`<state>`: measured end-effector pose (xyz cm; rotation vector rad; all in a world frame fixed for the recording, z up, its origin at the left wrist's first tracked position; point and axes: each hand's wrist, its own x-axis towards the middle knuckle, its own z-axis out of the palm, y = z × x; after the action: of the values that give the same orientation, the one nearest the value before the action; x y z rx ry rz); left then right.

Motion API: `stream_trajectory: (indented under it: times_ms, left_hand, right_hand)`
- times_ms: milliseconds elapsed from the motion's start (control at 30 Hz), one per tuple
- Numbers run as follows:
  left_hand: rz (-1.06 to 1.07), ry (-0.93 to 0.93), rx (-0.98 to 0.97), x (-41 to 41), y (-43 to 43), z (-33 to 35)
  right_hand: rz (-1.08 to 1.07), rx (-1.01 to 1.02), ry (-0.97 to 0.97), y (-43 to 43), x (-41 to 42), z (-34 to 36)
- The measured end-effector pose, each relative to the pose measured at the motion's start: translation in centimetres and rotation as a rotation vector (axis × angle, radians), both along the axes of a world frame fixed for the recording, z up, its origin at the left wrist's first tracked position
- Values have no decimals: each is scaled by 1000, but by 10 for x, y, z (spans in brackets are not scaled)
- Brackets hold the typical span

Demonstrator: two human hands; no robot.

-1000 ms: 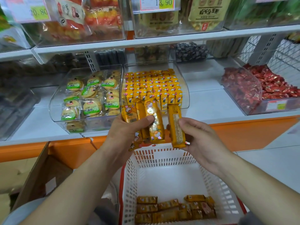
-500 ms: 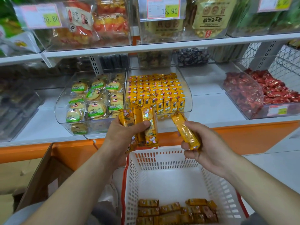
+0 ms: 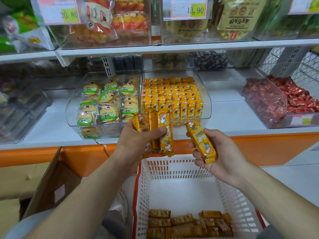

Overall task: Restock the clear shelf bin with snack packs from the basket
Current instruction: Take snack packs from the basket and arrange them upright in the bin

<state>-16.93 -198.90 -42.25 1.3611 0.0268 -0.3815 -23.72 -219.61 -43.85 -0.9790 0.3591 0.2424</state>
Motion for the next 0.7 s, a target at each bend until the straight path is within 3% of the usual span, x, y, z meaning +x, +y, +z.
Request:
stream_trajectory:
  times_ms: [267,367,500,633,700]
  left_hand:
    - [89,-103,134,23,32,12]
    - [126,-127,178,30,44,11]
    - [132,-117,192,36,52,5]
    - [131,-114,191,41,52,1]
    - [129,-108,187,43,50,0]
  right_hand:
    - [39,-400,-134,-6,29,16]
    - [140,-730,-232,-12,62,27]
    - [-13,-1229,-368,-23,130,31]
    - [77,-1412,-448,-14,188,19]
    - [166,-1605,-445,-7,206,11]
